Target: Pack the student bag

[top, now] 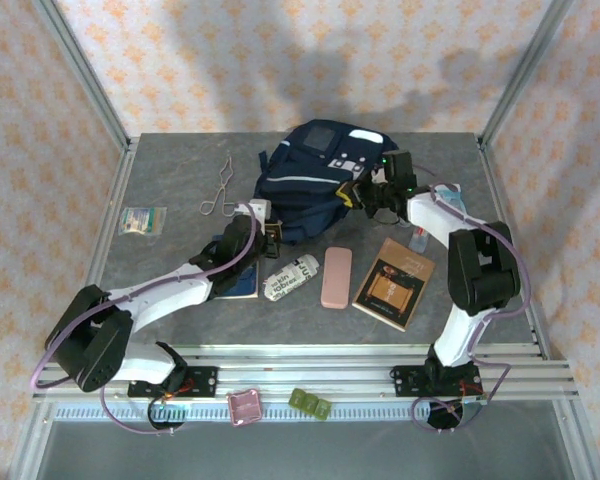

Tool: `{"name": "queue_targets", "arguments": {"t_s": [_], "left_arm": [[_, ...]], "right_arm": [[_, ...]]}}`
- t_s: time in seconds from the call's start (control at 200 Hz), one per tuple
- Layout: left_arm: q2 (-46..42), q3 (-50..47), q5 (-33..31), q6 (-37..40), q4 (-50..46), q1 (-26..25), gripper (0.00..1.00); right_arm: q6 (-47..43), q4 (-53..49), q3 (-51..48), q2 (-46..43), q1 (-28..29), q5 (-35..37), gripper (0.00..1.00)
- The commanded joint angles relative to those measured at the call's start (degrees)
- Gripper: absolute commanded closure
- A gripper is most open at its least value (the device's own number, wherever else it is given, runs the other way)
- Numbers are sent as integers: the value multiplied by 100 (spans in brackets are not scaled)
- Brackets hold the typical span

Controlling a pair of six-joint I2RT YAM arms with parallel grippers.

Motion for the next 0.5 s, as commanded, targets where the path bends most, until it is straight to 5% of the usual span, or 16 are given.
{"name": "queue_targets", "arguments": {"t_s": [0.0,0.135,0.496], "left_arm": [[172,284,150,-155,156,-275,100],[703,486,293,-266,543,-493,100],[1399,653,685,-391,951,-701,100]], "right_arm": [[-206,459,286,223,-381,1036,84],[-369,-40,261,288,-487,1326,61],[-245,-211,-1563,-1435,-294,1577,45]]}}
